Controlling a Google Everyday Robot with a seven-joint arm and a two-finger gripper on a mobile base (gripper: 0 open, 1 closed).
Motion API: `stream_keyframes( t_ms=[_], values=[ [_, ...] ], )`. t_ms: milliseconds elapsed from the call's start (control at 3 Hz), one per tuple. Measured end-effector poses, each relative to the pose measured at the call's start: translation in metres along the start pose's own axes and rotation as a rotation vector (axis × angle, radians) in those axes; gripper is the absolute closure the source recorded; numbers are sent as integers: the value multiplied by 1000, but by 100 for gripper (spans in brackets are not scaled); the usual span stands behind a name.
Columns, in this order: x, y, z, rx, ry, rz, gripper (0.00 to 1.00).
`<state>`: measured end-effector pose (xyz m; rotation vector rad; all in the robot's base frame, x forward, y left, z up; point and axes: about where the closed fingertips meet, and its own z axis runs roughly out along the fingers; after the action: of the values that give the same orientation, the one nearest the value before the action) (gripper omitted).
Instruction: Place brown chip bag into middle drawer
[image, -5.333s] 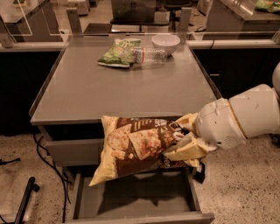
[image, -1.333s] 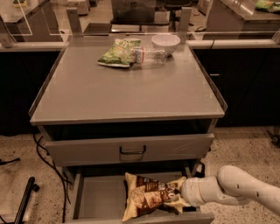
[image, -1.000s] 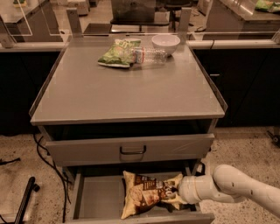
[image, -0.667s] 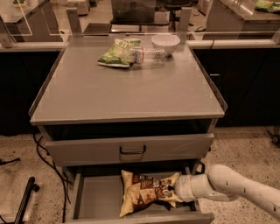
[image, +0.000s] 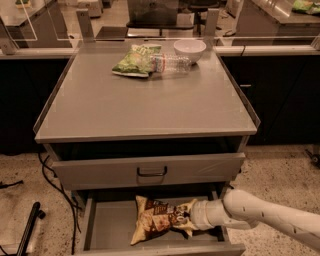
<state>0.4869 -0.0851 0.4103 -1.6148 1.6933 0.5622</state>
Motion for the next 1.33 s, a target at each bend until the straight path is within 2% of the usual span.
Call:
stream_keyframes(
  t_ms=[333,667,1000,1333],
  values=[
    [4,-3,13,-9,40,29,100],
    [4,-3,14,-9,40,29,81],
    [4,-3,14,-9,41,29,58],
    [3,-5,15,10,79,10,34]
  ],
)
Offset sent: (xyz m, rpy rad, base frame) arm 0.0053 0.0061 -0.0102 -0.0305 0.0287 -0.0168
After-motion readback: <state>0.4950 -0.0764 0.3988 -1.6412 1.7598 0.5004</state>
